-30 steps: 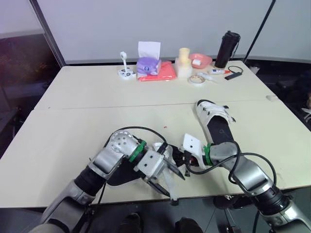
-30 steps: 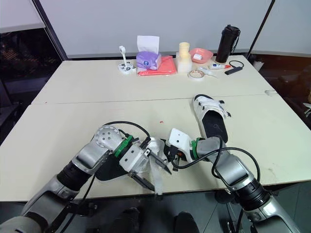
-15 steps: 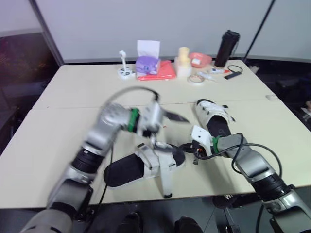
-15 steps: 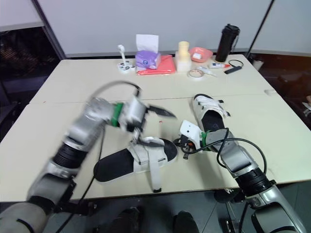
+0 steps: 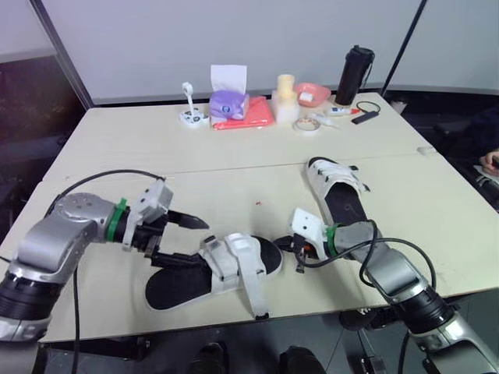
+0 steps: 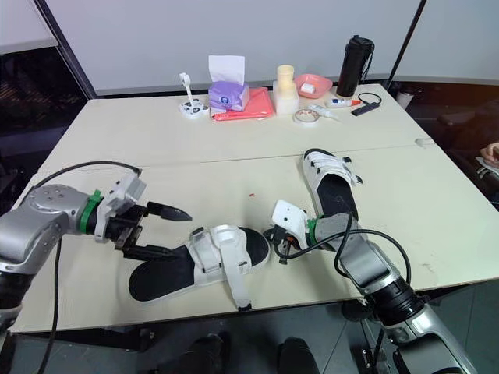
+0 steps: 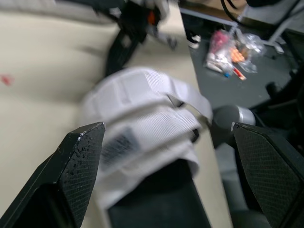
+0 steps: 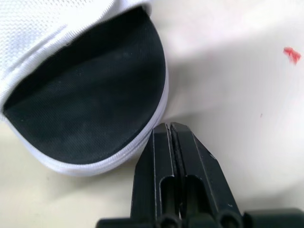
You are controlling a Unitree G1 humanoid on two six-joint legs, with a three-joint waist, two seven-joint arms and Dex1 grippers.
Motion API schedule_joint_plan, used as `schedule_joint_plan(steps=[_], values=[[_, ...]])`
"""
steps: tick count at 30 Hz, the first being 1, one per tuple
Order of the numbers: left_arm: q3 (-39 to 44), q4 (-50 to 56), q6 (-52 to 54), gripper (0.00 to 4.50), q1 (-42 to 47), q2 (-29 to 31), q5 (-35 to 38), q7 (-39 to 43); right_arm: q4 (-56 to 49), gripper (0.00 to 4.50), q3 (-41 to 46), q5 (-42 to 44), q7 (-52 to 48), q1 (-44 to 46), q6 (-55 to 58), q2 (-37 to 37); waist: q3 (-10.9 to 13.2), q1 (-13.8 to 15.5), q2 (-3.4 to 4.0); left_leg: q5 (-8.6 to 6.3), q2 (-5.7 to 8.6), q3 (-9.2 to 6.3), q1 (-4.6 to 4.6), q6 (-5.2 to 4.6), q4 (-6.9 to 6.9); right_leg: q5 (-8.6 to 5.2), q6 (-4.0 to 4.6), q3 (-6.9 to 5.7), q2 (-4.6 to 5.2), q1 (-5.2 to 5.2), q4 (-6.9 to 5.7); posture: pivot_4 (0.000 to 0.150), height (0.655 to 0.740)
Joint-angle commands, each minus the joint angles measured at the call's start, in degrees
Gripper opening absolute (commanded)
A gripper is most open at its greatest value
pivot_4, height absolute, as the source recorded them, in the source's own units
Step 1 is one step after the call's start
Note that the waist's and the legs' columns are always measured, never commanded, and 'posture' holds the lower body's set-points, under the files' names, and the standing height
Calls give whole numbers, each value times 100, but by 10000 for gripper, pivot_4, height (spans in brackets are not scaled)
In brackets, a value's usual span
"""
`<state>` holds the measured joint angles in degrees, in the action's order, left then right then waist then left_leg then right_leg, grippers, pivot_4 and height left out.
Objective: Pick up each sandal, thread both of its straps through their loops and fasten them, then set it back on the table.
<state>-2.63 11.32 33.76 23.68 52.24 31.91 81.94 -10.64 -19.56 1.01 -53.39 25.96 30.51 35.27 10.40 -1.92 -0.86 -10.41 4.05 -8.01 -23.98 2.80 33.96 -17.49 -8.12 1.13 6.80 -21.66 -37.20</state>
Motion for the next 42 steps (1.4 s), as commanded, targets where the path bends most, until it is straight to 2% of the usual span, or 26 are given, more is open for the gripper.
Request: schedule_joint_plan(steps=[1, 7, 13, 18, 29, 42], values=[[-31, 298, -131, 44344, -188, -37, 0, -77, -616, 0, 292, 69, 16, 211, 193, 158, 1, 15, 1, 0, 0, 1, -7, 0, 0, 0, 0, 1, 1, -7, 0, 1500, 7344], [-80, 559, -168, 44344, -951, 453, -105, 143, -1562, 0, 413, 386, -105, 174, 778, 345, 13, 82, 5, 1, -2, 20, -51, 1, -6, 3, 3, 22, -3, -74, -14, 1500, 7344], [-133, 360, -503, 44344, -1202, 719, -379, 322, -1516, 0, 81, 336, 8, -116, 730, 238, 14, 121, 6, 2, -2, 21, -49, 1, 7, 4, 8, 17, 2, -61, -12, 1500, 7344], [-295, 176, -518, 44344, -1050, 284, -511, 4, -1072, 0, -191, 113, 102, -188, 403, 197, 14, 119, 6, 2, -2, 20, -49, 0, 10, 5, 7, 17, 1, -62, -13, 1500, 7344], [-725, -568, -593, 44344, -449, -1251, -922, -1128, -908, 0, -468, 155, 46, -257, 319, 21, 7, 116, 4, 3, 2, 21, -42, 0, 20, 7, 5, 13, -5, -52, -26, 1500, 7344], [-697, -1014, -773, 44344, -57, -1951, -1072, -1568, -441, 0, -425, 88, 205, 235, 127, -423, 4, 136, 1, 5, 7, 2, -20, 3, 30, 7, 5, 1, -2, -15, -22, 1500, 7344]])
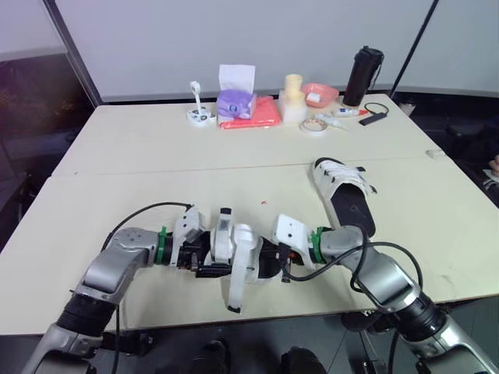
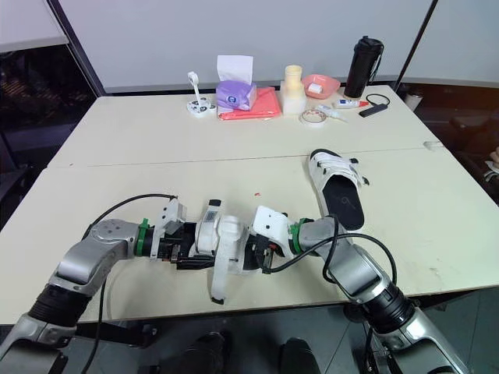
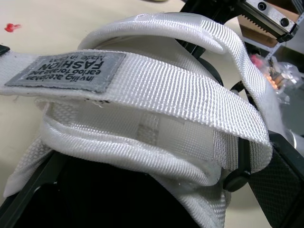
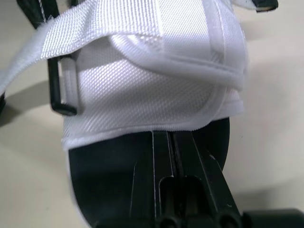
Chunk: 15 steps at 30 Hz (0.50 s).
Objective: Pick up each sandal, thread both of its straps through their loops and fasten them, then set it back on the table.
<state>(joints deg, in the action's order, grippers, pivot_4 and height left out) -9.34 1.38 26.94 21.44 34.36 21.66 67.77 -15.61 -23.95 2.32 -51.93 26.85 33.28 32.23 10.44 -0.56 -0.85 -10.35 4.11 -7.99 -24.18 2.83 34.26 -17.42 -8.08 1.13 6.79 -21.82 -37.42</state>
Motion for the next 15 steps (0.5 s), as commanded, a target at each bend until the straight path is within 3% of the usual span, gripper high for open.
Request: schedule_joint_plan(steps=[1, 15], values=[[-26, -22, -89, 44344, 172, -188, -48, -174, 81, 0, 12, -49, 65, 162, -161, -128, 0, 2, 0, 0, 1, 0, 0, 0, 0, 0, 0, 0, 0, 0, 0, 1500, 7344], [-23, 127, -107, 44344, 87, -348, -133, -432, 506, 0, 139, -169, 139, 396, -382, -212, 0, -16, 0, 1, 2, 1, 0, 2, -1, 1, 0, 0, -1, -2, -1, 1500, 7344]])
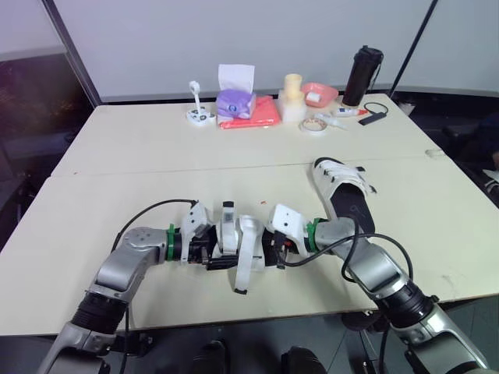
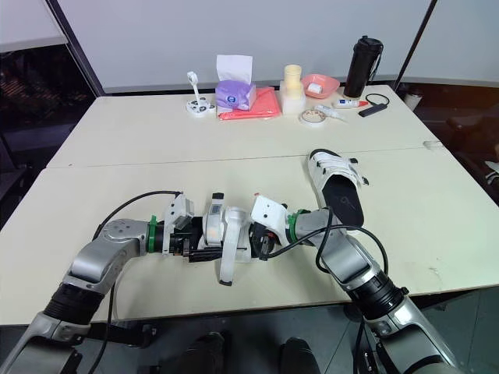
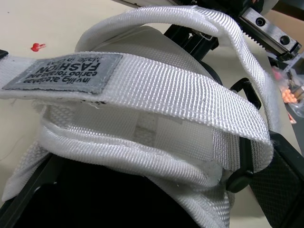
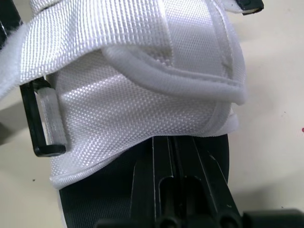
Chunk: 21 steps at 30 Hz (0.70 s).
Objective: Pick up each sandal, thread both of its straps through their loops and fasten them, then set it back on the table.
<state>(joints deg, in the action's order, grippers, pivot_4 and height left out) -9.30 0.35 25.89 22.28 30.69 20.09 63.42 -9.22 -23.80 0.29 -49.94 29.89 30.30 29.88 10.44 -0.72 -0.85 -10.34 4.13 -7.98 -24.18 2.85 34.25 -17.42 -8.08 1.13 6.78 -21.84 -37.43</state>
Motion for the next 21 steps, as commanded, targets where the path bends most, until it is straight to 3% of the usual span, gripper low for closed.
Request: schedule_joint_plan(steps=[1, 8, 21], values=[[-16, 278, 36, 44344, -27, 81, 38, 34, -200, 0, 129, 61, -117, 45, -44, 83, 0, -1, 0, 0, 0, 0, 0, 0, 0, 0, 0, 0, 0, 0, 0, 1500, 7344], [87, 471, 222, 44344, -111, 462, 168, 213, -746, 0, 203, 509, -551, -361, 496, 424, 0, -10, 0, -1, -2, -1, -6, 0, -8, 0, 0, 2, 1, -10, 2, 1500, 7344], [191, 500, 379, 44344, -22, 381, 330, -41, 128, 0, 25, 426, -162, -767, -485, -277, -1, -38, -1, 0, -4, 0, -5, 0, -8, 0, 1, 2, -2, -12, -1, 1500, 7344]])
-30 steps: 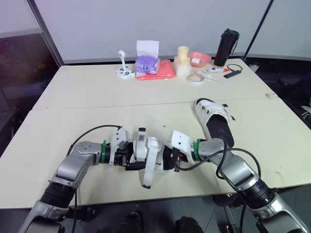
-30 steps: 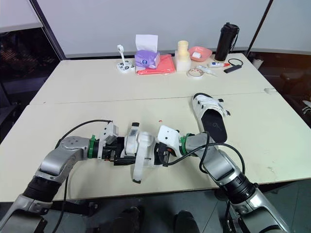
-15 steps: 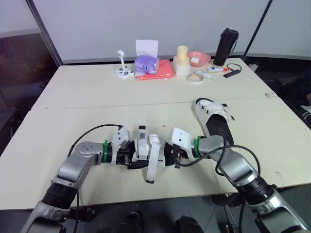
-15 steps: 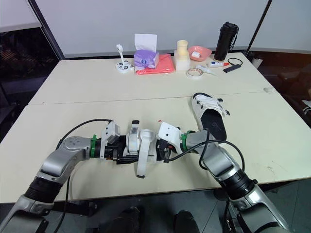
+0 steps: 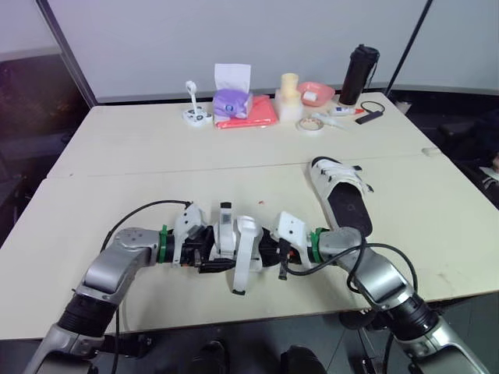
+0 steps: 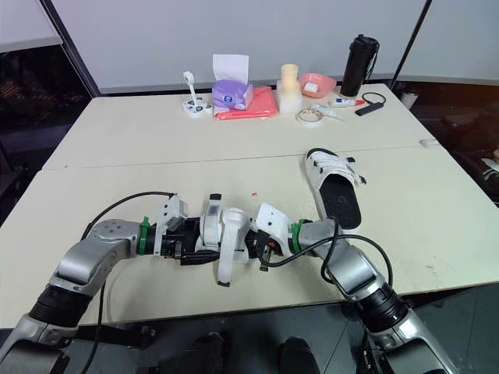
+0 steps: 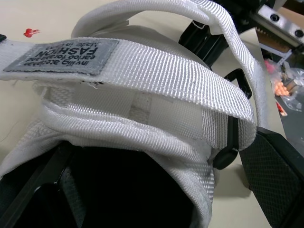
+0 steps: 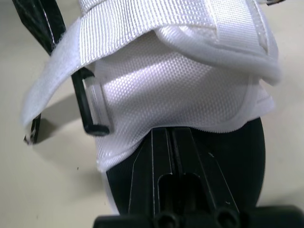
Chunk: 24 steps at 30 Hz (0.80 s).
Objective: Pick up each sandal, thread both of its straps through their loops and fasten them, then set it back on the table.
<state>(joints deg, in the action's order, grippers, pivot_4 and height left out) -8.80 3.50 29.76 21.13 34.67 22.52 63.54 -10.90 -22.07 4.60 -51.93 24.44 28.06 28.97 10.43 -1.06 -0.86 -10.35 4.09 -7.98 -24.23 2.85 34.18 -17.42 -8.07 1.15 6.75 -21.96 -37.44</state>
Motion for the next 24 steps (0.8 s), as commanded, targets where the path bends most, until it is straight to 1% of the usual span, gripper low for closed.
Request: schedule_joint_plan(steps=[1, 5, 8, 11, 15, 18, 22, 24], values=[[145, 190, -5, 44344, 95, -19, 95, -62, 424, 0, -112, 3, 89, -271, -374, -260, -2, -8, -3, 0, -1, 0, 2, 0, 0, 0, 0, 0, -1, 1, 0, 1500, 7344], [146, 229, 24, 44344, 83, -15, 128, -89, 816, 0, -120, -111, 172, -450, -841, -428, -4, -47, -4, 0, -4, 4, 29, 0, -7, 1, 3, 4, -5, 20, 0, 1500, 7344], [214, 308, 110, 44344, 52, 145, 198, -5, 1059, 0, -380, -438, 124, -550, -1077, -294, -5, -70, -4, -2, -6, 4, 77, 2, -21, -1, 5, 4, -5, 64, 6, 1500, 7344], [357, 369, 193, 44344, 40, 417, 279, 157, 1168, 0, -459, -616, 87, -555, -1208, -227, -12, -105, -5, -2, -7, 2, 81, 2, -23, -2, 5, 4, -5, 67, 7, 1500, 7344], [720, 537, 344, 44344, -27, 1110, 559, 621, 1190, 0, -423, -675, 33, -489, -1237, -179, -15, -133, -4, -2, -8, 1, 81, 2, -29, -3, 7, 4, -5, 64, 9, 1500, 7344], [955, 754, 714, 44344, -54, 1436, 1047, 960, 1189, 0, -434, -703, -14, -448, -1232, -157, -20, -128, -2, -3, -8, 0, 83, 2, -29, -4, 9, 4, -2, 61, 13, 1500, 7344], [1078, 1200, 1440, 44344, -52, 1554, 1858, 1218, 1226, 0, -434, -734, -92, -392, -1223, -130, -27, -123, -10, -3, -15, -2, 87, 2, -28, -8, 16, 3, 0, 63, 21, 1500, 7344], [1009, 1317, 1618, 44344, -67, 1561, 2007, 1256, 1252, 0, -426, -752, -130, -364, -1227, -114, -28, -124, -9, -3, -25, 0, 87, 2, -28, -11, 21, 4, -1, 63, 21, 1500, 7344]])
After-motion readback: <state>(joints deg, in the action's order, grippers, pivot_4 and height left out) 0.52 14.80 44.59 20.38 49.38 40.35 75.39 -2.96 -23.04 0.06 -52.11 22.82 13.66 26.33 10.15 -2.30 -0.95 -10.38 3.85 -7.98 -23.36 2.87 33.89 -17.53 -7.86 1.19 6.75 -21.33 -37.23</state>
